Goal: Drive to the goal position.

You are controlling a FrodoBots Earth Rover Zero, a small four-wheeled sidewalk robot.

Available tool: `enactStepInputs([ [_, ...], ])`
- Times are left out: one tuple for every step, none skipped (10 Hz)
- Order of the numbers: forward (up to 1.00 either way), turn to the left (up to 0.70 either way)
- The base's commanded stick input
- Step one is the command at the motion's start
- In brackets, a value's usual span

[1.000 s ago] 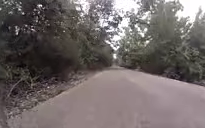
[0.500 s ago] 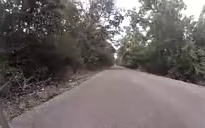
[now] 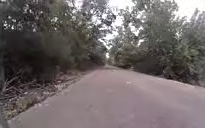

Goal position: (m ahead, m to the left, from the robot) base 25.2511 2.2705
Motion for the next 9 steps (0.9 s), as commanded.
enactStepInputs([
  [0.70, -0.26],
  [0.70, -0.14],
  [0.70, 0.00],
  [0.70, 0.00],
  [0.70, 0.00],
  [0.70, 0.00],
  [0.70, 0.00],
  [0.70, 0.00],
  [0.70, 0.00],
])
